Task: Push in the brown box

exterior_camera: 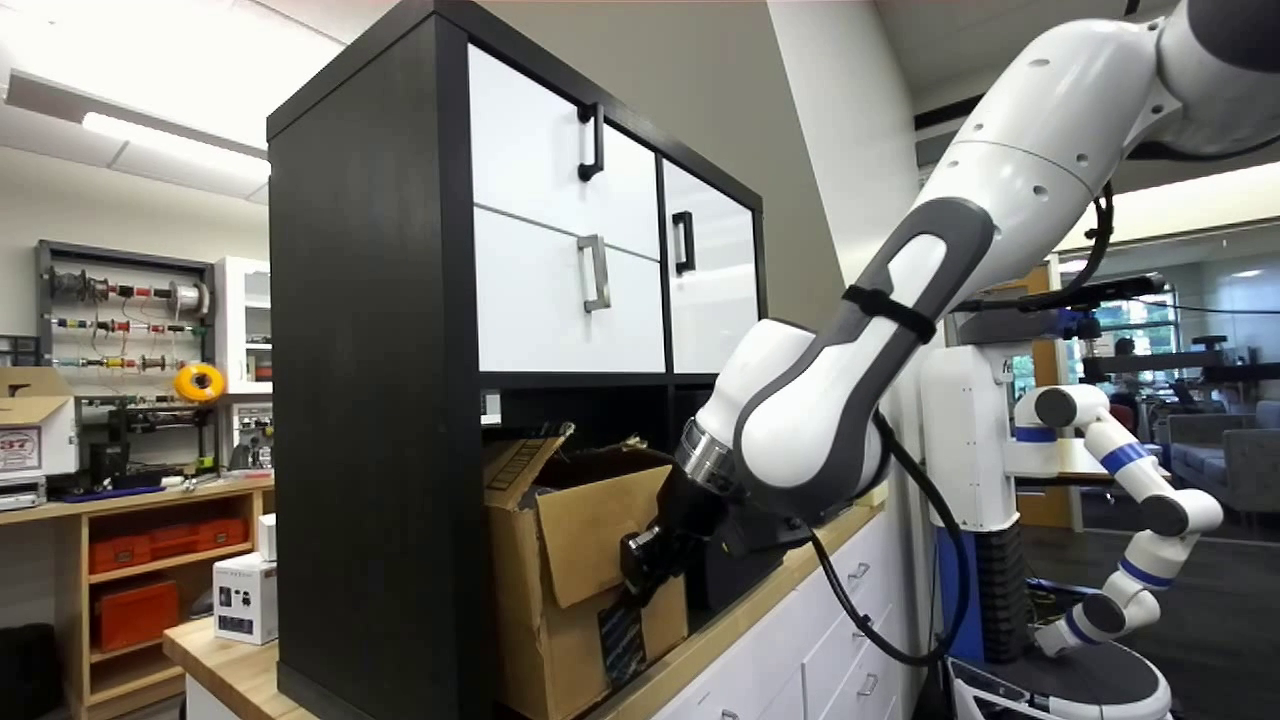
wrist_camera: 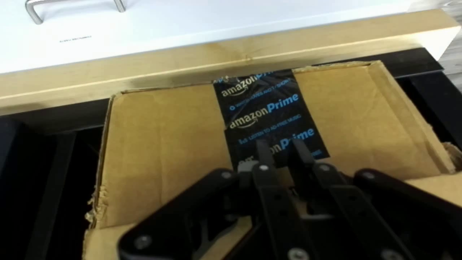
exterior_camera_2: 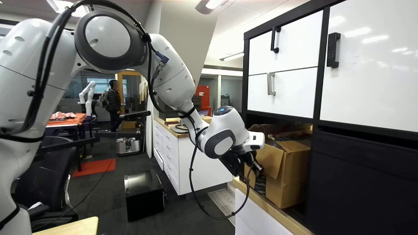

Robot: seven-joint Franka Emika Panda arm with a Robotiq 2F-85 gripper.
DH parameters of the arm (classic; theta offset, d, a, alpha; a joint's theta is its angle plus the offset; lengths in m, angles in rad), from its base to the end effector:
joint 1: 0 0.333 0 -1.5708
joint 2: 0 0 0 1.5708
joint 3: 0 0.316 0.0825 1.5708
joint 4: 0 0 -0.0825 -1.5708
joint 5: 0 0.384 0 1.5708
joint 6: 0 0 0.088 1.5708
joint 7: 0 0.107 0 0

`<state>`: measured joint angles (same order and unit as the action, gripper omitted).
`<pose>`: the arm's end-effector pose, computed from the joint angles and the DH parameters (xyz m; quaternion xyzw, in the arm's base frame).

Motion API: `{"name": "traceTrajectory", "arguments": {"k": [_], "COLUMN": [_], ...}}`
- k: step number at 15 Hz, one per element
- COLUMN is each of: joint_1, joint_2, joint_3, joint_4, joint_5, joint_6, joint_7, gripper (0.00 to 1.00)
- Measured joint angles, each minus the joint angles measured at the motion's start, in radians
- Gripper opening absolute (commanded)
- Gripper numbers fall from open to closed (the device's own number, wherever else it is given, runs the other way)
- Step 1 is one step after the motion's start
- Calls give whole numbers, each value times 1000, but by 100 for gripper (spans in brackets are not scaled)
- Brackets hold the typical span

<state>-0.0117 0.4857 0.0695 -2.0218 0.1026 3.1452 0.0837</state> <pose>0.6481 0.0249 0.2800 -0.9468 0.0699 -0.3099 0.0521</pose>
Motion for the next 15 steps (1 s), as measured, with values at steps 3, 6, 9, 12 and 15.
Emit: {"name": "traceTrajectory", "arguments": {"k": [3, 6, 9, 12, 15], "joint_1": [4, 24, 49, 70, 83], "joint_2": [-72, -174, -285, -390, -474], "joint_3": [-1, -19, -20, -3, 17], "joint_4": [-16, -43, -49, -49, -50], "joint_5": [-1, -21, -44, -45, -43], "joint_6": [-157, -347, -558, -751, -919], "joint_7": [-4, -3, 1, 2, 1], "gripper": [69, 90, 100, 100, 100]}}
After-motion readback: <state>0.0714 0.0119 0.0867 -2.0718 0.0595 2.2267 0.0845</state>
